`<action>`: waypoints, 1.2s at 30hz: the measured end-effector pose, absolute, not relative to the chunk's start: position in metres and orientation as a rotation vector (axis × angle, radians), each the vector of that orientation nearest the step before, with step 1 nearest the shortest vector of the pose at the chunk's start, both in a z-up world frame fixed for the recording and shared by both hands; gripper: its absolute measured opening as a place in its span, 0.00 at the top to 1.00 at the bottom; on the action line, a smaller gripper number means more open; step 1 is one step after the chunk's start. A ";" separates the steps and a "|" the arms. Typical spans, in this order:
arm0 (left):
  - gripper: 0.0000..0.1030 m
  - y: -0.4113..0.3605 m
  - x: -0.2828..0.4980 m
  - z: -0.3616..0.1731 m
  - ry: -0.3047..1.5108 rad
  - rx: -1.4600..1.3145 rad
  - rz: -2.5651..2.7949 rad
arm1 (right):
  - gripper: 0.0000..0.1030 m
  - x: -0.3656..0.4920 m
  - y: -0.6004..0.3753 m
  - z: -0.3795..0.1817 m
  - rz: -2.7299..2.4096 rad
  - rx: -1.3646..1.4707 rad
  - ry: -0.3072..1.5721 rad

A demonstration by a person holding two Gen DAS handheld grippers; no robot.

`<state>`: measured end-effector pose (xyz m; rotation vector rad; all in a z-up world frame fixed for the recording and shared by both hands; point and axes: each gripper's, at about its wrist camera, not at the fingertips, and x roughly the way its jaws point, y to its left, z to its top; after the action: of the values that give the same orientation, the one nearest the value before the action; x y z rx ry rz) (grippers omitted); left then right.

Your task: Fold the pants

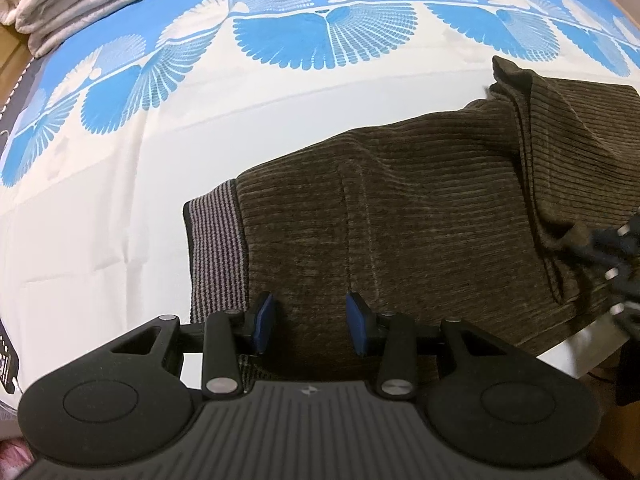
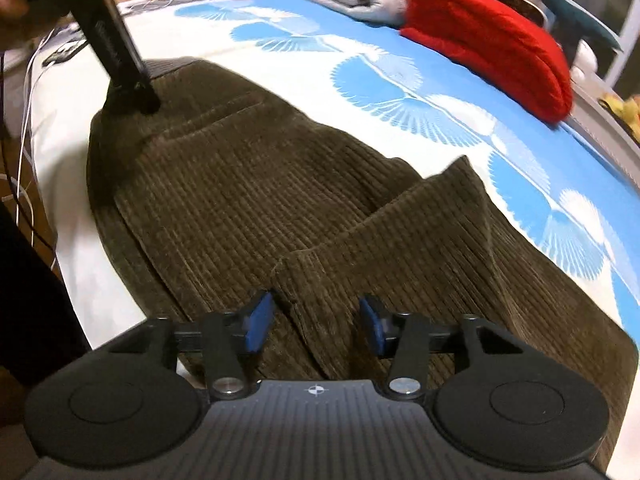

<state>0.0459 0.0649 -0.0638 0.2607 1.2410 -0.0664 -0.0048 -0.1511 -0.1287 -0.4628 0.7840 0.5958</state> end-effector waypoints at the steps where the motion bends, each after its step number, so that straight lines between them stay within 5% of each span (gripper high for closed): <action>1: 0.57 0.066 0.045 -0.064 1.239 0.263 -0.067 | 0.88 -0.007 -0.152 -0.122 0.594 -0.444 0.759; 10: 0.57 0.071 0.047 -0.061 1.230 0.242 -0.061 | 0.86 -0.048 -0.164 -0.125 0.782 -0.650 0.720; 14: 0.57 0.063 0.047 -0.062 1.230 0.267 -0.083 | 0.54 -0.044 -0.157 -0.129 0.720 -0.660 0.688; 17: 0.57 0.066 0.047 -0.063 1.233 0.260 -0.073 | 0.50 -0.044 -0.150 -0.138 0.719 -0.707 0.711; 20: 0.57 0.070 0.047 -0.063 1.235 0.252 -0.057 | 0.52 -0.043 -0.146 -0.143 0.718 -0.737 0.695; 26: 0.57 0.071 0.047 -0.062 1.233 0.257 -0.054 | 0.75 -0.018 -0.164 -0.122 0.735 -0.579 0.719; 33: 0.57 0.064 0.049 -0.062 1.228 0.264 -0.064 | 0.76 -0.028 -0.210 -0.059 0.769 -0.299 0.572; 36: 0.57 0.058 0.051 -0.061 1.226 0.268 -0.074 | 0.73 -0.033 -0.217 -0.070 0.879 -0.287 0.705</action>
<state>0.0509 0.0579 -0.0608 0.2683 1.2256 -0.0738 -0.0332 -0.2172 -0.0698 -0.2868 0.7047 0.8790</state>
